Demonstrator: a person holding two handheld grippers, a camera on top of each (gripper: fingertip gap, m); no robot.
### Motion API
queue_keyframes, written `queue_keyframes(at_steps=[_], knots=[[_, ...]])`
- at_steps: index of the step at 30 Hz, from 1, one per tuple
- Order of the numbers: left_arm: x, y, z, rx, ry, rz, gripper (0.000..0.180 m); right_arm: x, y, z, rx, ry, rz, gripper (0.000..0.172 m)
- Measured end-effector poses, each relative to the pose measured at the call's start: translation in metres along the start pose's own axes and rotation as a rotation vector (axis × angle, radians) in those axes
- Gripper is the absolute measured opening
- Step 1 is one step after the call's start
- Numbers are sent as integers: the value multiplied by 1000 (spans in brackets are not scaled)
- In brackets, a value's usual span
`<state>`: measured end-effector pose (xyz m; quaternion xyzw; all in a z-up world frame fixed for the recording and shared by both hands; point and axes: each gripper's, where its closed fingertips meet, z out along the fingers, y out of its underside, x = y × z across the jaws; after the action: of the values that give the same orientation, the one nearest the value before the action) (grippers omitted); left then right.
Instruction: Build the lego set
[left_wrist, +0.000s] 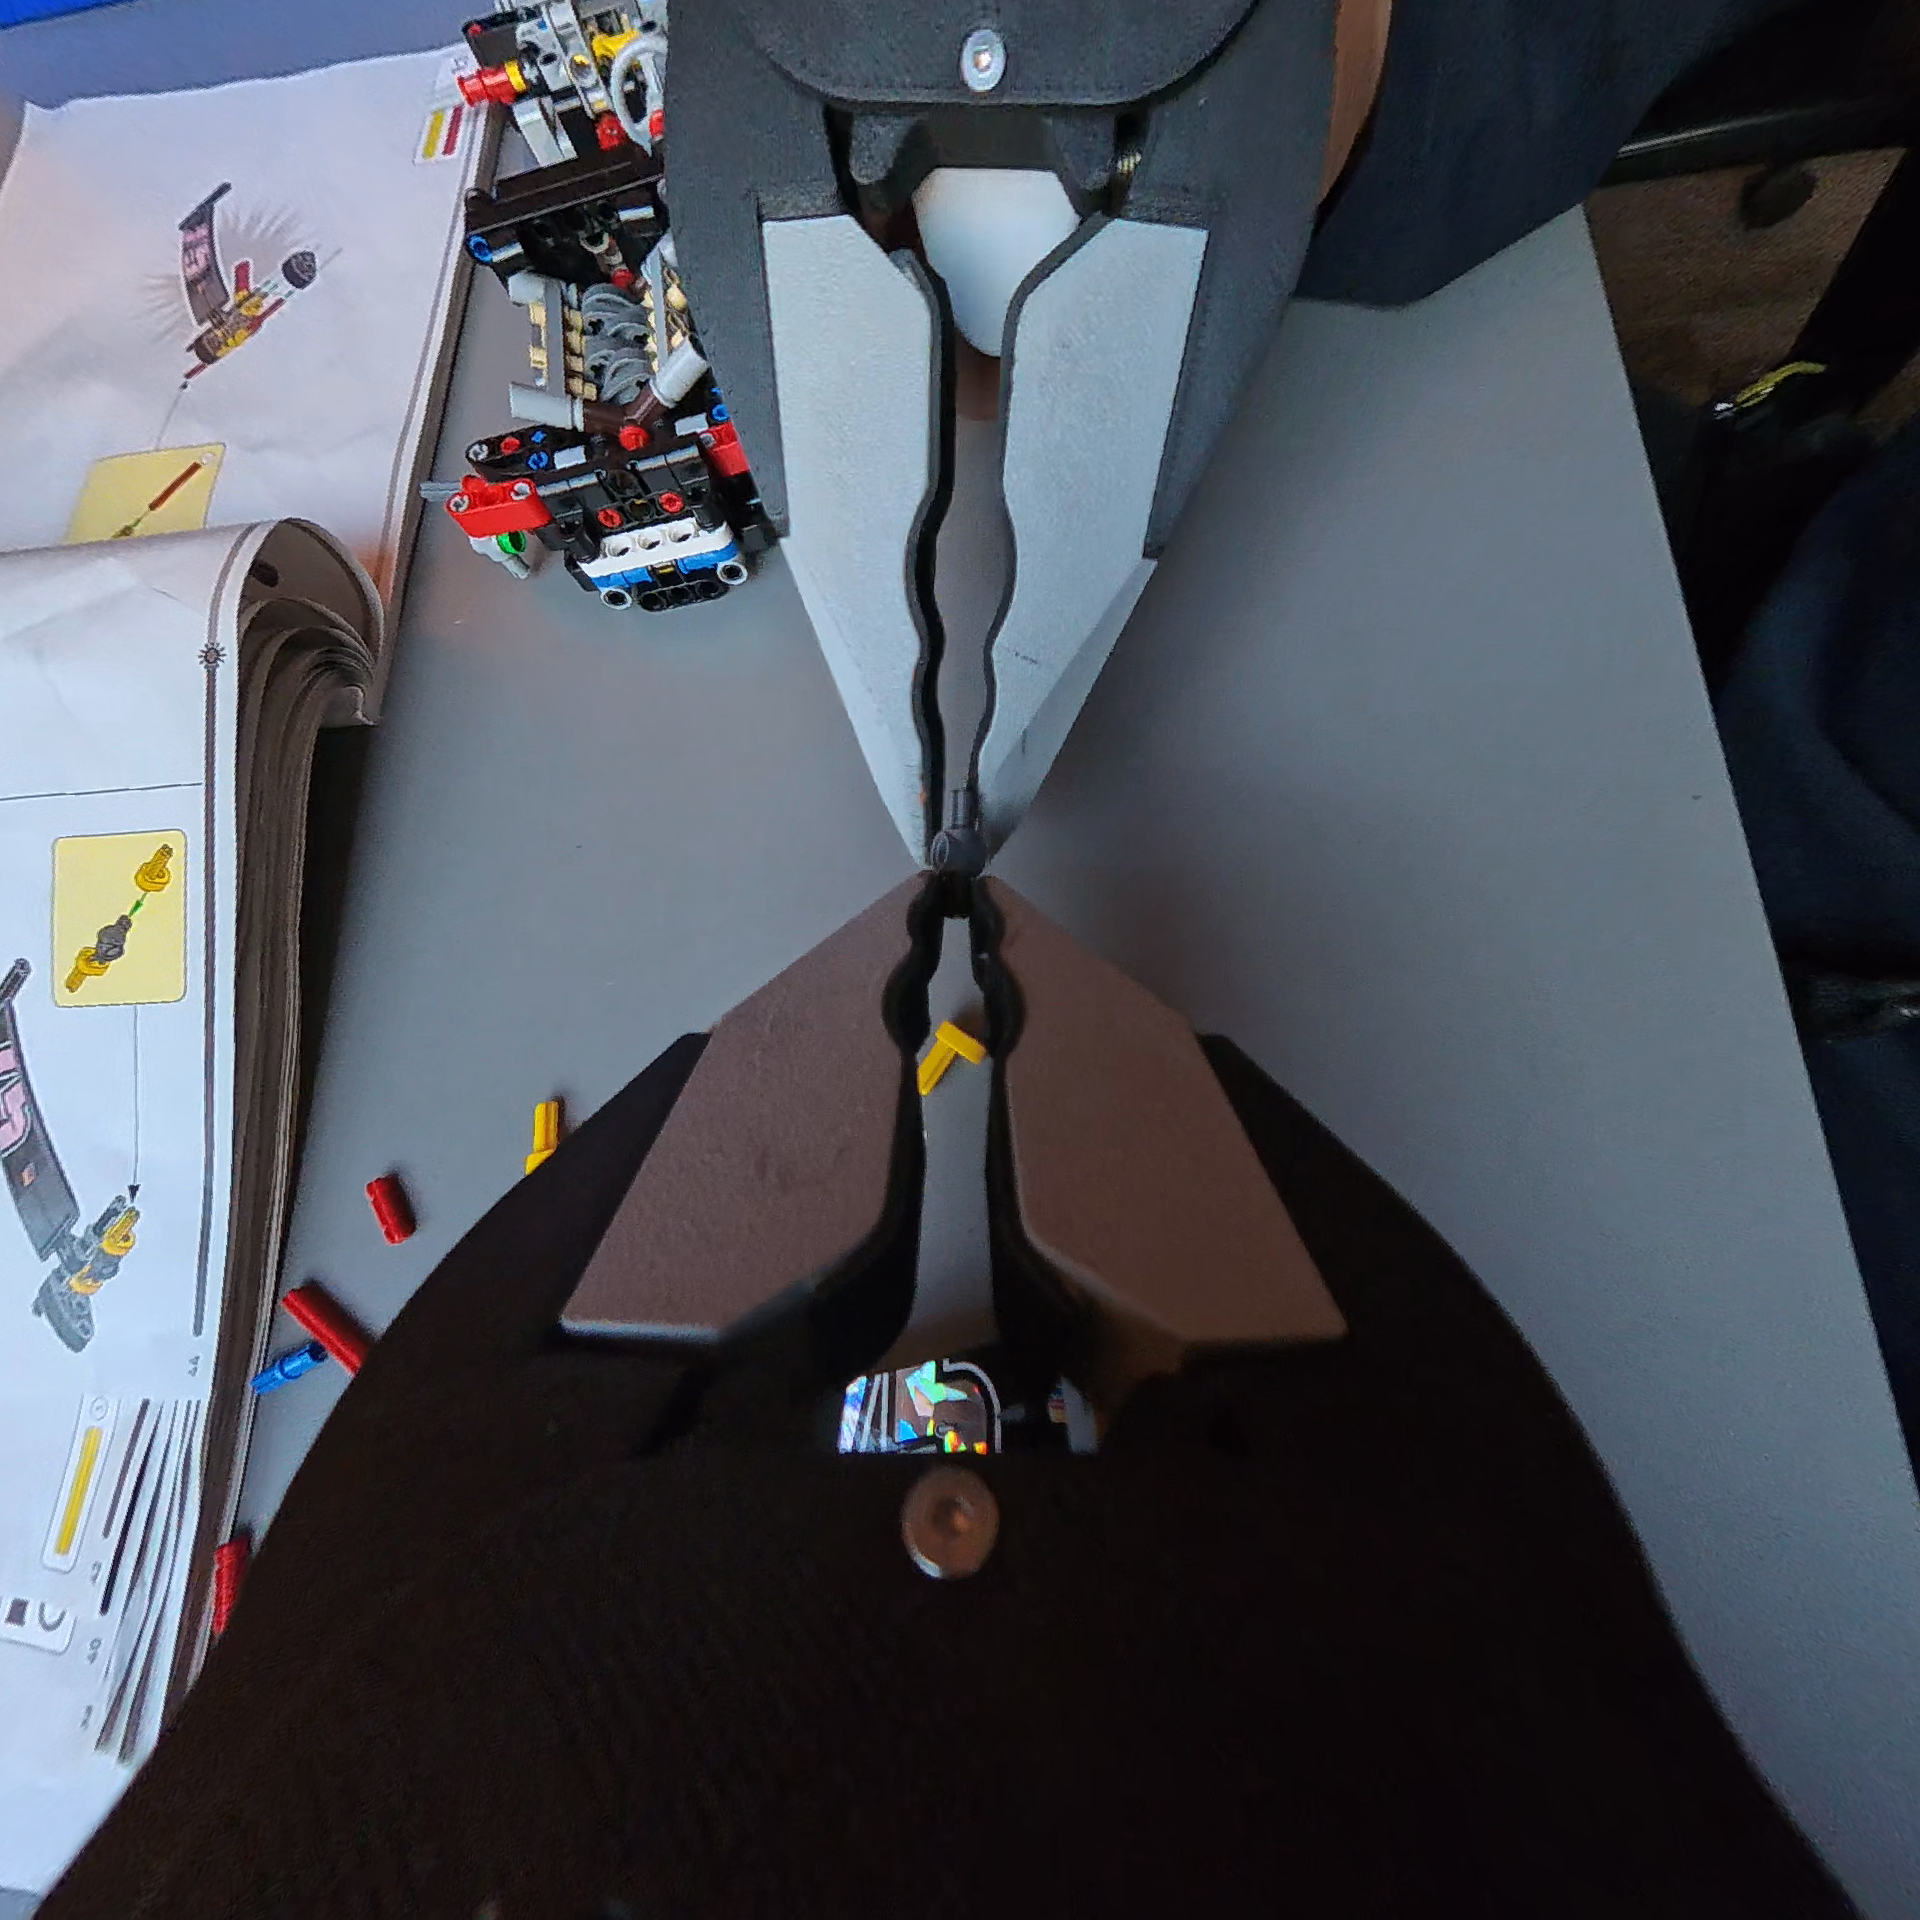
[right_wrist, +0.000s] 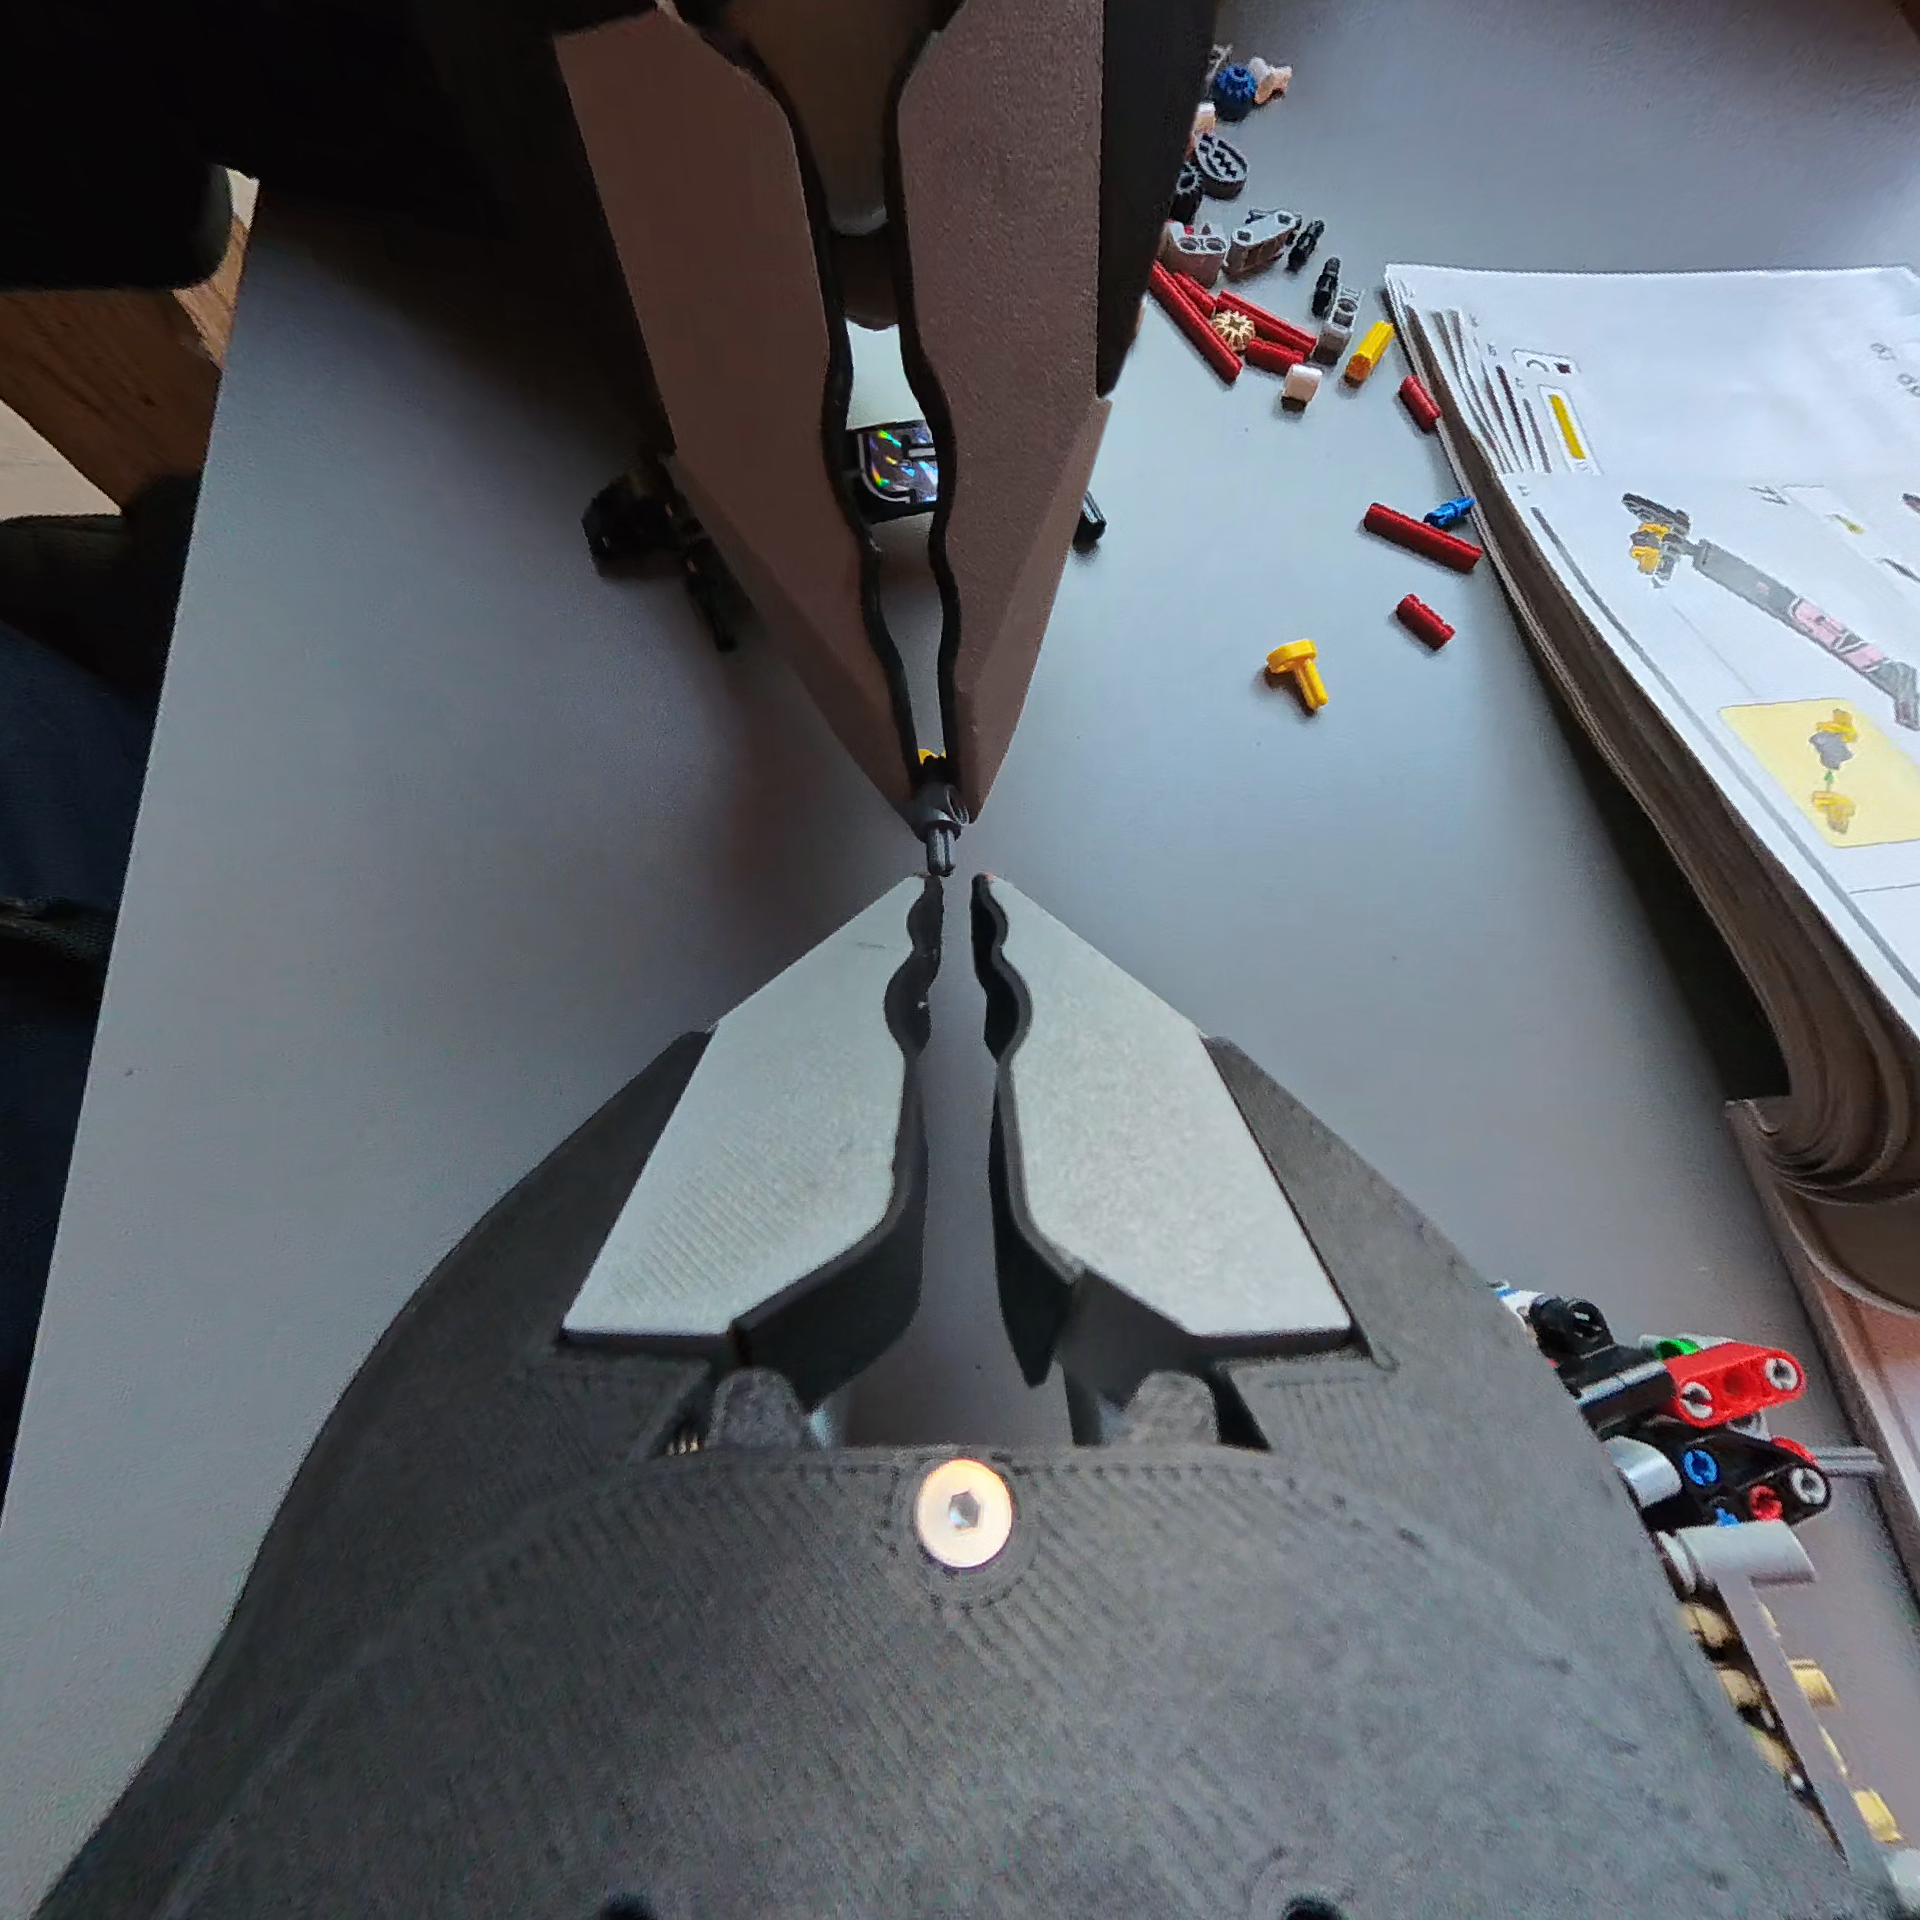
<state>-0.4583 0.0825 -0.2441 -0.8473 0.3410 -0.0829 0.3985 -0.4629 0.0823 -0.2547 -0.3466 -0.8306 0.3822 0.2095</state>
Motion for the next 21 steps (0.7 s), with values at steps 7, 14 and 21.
queue_keyframes(at_steps=[7, 14, 21], knots=[[-2, 1, 0, -5, -19, 7, 2, 3, -3, -4, 29, -6, 20, 2], [-2, 1, 1, -6, -23, 12, 2, 1, -4, -3, 28, -5, 2, 1], [-3, 1, 1, -12, -40, 27, 2, -1, -7, -4, 43, -1, -12, 4]])
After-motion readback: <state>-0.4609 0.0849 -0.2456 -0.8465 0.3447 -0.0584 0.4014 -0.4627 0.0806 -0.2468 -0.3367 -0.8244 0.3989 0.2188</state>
